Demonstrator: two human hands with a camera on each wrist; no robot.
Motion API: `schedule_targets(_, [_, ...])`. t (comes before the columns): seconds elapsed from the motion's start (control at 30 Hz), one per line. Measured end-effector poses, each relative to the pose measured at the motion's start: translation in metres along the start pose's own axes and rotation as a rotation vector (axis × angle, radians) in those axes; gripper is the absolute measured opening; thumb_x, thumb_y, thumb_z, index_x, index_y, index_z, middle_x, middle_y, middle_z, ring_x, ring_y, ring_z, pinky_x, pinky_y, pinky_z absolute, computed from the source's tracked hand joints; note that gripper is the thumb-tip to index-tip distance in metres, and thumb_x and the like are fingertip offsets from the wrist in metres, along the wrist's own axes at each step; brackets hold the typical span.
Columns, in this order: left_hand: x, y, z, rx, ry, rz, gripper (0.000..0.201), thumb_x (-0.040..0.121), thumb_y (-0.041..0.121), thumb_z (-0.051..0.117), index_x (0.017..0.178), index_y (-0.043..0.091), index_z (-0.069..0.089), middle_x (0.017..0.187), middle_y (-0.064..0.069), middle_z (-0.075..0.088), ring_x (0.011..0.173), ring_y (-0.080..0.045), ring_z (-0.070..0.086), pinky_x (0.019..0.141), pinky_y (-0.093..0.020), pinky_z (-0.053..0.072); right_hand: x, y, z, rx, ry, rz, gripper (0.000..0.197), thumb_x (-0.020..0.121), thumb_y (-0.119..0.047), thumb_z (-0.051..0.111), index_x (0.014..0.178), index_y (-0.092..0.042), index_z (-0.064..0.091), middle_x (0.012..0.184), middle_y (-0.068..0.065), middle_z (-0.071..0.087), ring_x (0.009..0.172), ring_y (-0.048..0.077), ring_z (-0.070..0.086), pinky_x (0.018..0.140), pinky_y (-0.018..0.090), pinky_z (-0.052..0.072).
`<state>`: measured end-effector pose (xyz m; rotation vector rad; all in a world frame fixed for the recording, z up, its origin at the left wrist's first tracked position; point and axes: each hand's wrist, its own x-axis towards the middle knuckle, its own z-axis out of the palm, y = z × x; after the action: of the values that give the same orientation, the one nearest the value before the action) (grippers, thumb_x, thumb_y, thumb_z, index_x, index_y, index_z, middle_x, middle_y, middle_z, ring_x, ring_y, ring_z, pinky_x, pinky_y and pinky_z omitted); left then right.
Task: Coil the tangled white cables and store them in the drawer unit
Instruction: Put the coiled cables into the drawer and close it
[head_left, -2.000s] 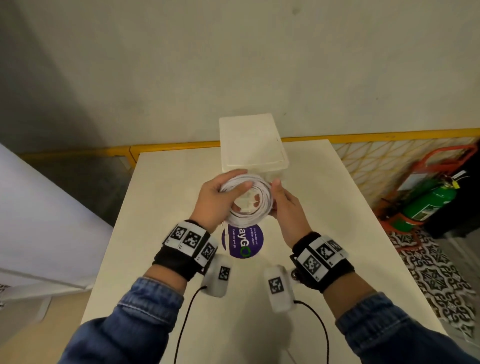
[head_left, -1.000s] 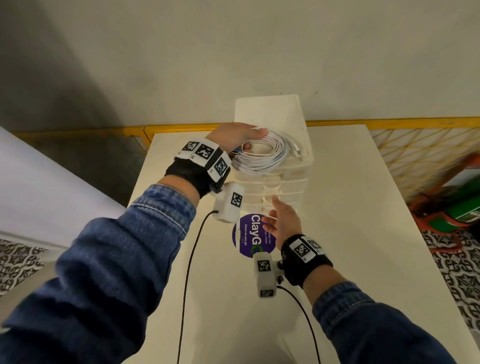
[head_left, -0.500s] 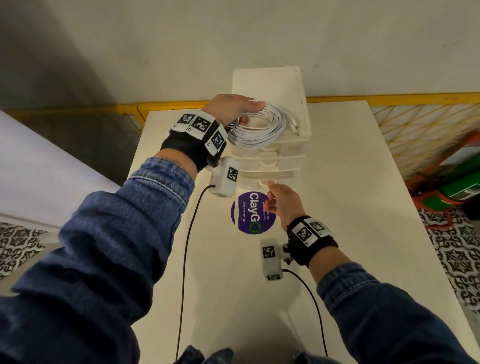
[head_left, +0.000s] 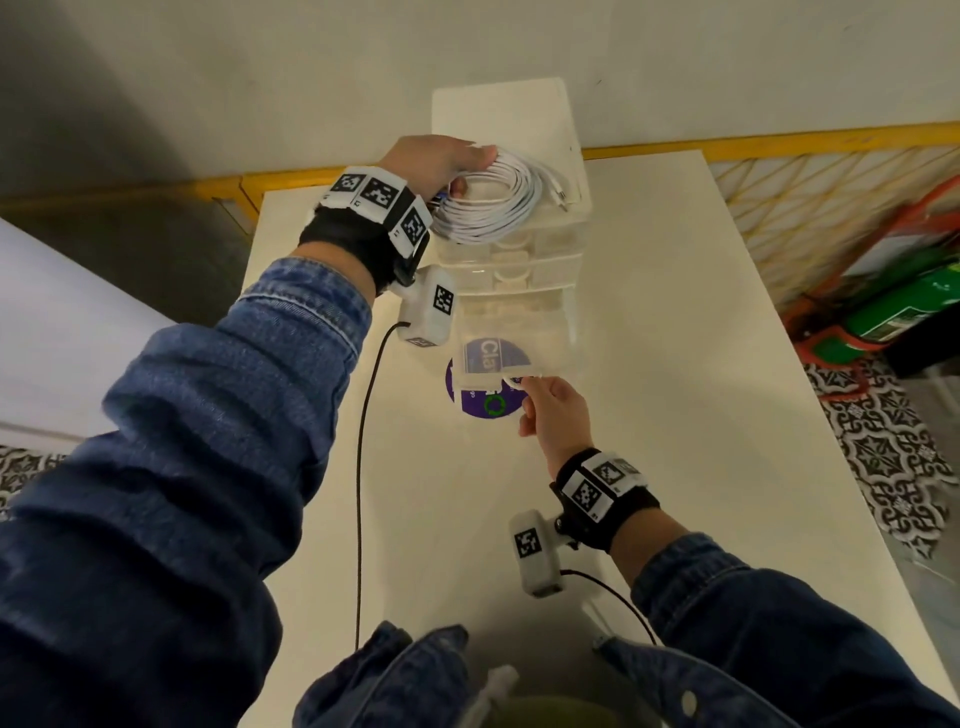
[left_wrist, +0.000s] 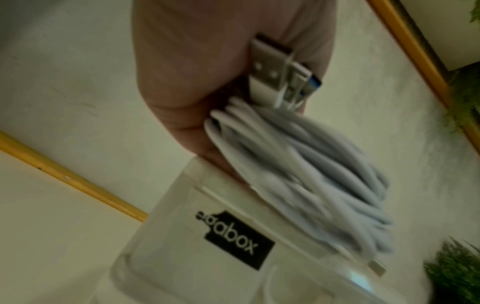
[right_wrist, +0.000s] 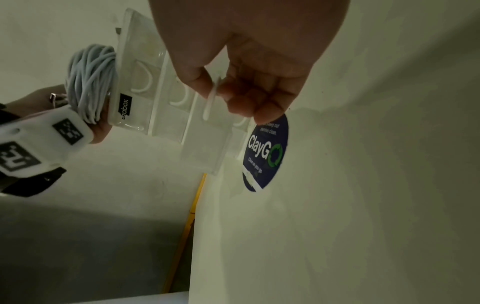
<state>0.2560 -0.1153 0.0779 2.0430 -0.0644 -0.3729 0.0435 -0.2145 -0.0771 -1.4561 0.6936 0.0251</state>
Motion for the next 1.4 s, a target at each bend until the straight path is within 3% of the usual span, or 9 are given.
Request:
schedule_targets(0.53, [-0.008, 0.004, -0.002, 0.015, -0.02, 0.03, 0.029, 0.079, 0.045, 0.068, 0.089, 0.019, 0.059, 0.068, 0.005, 0.054, 0.057, -0.007, 0.05, 0.052, -0.018, 0.042, -0.011, 0.001, -0.009, -0.212, -0.028, -0.075, 0.029, 0.085, -0.035, 0.051, 0.071, -0.01, 0.057, 0.054, 0.004, 0.052, 0.044, 0.016, 0.046, 0.052, 0.029, 0.043])
schedule_targets(0.67, [-0.014, -0.005, -0.005, -0.297, -0.067, 0.037, 0.047, 0.061, 0.04, 0.079, 0.1, 0.014, 0.072, 0.062, 0.001, 0.058, 0.048, -0.008, 0.048, 0.047, -0.02, 0.037, -0.011, 0.0, -0.03, -0.227, 0.201, -0.238, 0.045, 0.087, -0.039, 0.046, 0.053, -0.011, 0.049, 0.05, -0.001, 0.044, 0.05, 0.017, 0.04, 0.056, 0.03, 0.035])
schedule_targets(0.83, [-0.04, -0.013, -0.01, -0.555, -0.298, 0.122, 0.024, 0.089, 0.026, 0.062, 0.106, 0.01, 0.063, 0.065, 0.009, 0.058, 0.049, -0.002, 0.047, 0.046, -0.015, 0.038, 0.013, -0.025, -0.048, -0.109, 0.393, -0.389, 0.03, 0.091, -0.037, 0.049, 0.072, -0.013, 0.047, 0.07, 0.001, 0.047, 0.065, 0.014, 0.042, 0.067, 0.035, 0.041])
schedule_targets(0.97, [-0.067, -0.038, 0.011, -0.391, -0.35, 0.039, 0.042, 0.085, 0.031, 0.065, 0.12, 0.007, 0.061, 0.102, -0.004, 0.072, 0.08, -0.011, 0.07, 0.068, -0.021, 0.053, 0.033, -0.037, -0.049, -0.053, 0.315, -0.372, 0.031, 0.091, -0.044, 0.043, 0.103, -0.02, 0.059, 0.103, -0.003, 0.054, 0.1, 0.018, 0.053, 0.097, 0.039, 0.043])
schedule_targets(1.07, [-0.071, -0.061, 0.038, -0.25, -0.302, -0.134, 0.058, 0.056, 0.053, 0.082, 0.106, 0.026, 0.072, 0.108, -0.009, 0.07, 0.115, -0.032, 0.055, 0.086, -0.04, 0.05, 0.041, -0.041, -0.048, -0.09, 0.201, -0.359, 0.042, 0.091, -0.051, 0.036, 0.115, -0.026, 0.058, 0.113, -0.006, 0.05, 0.113, 0.018, 0.05, 0.105, 0.04, 0.039])
schedule_targets(1.1, [-0.069, -0.066, 0.046, -0.254, -0.274, -0.187, 0.055, 0.051, 0.053, 0.085, 0.099, 0.027, 0.075, 0.102, -0.009, 0.07, 0.08, -0.014, 0.04, 0.079, -0.038, 0.045, 0.044, -0.042, -0.047, -0.109, 0.168, -0.357, 0.045, 0.089, -0.054, 0.035, 0.118, -0.028, 0.057, 0.116, -0.005, 0.049, 0.115, 0.018, 0.049, 0.105, 0.041, 0.038])
schedule_targets(1.17, [-0.065, -0.071, 0.059, -0.256, -0.201, -0.235, 0.039, 0.066, 0.038, 0.082, 0.097, 0.015, 0.075, 0.089, -0.009, 0.067, 0.063, -0.018, 0.05, 0.066, -0.031, 0.042, 0.047, -0.044, -0.045, -0.147, 0.111, -0.361, 0.048, 0.087, -0.057, 0.037, 0.121, -0.029, 0.056, 0.12, -0.002, 0.05, 0.116, 0.018, 0.05, 0.104, 0.039, 0.04])
schedule_targets(1.27, [-0.059, -0.08, 0.078, -0.227, -0.092, -0.295, 0.029, 0.08, 0.018, 0.073, 0.103, 0.0, 0.069, 0.089, -0.016, 0.067, 0.06, -0.016, 0.053, 0.06, -0.027, 0.043, 0.047, -0.044, -0.04, -0.258, 0.041, -0.36, 0.038, 0.092, -0.043, 0.045, 0.12, -0.021, 0.059, 0.124, 0.005, 0.053, 0.115, 0.017, 0.051, 0.097, 0.025, 0.035])
schedule_targets(1.4, [-0.057, -0.089, 0.095, -0.233, -0.013, -0.318, 0.018, 0.086, 0.016, 0.064, 0.1, 0.004, 0.068, 0.079, -0.008, 0.064, 0.067, -0.021, 0.057, 0.053, -0.018, 0.046, 0.046, -0.038, -0.035, -0.391, 0.002, -0.382, 0.038, 0.09, -0.034, 0.053, 0.122, -0.015, 0.057, 0.134, 0.006, 0.046, 0.125, 0.017, 0.044, 0.099, 0.019, 0.029])
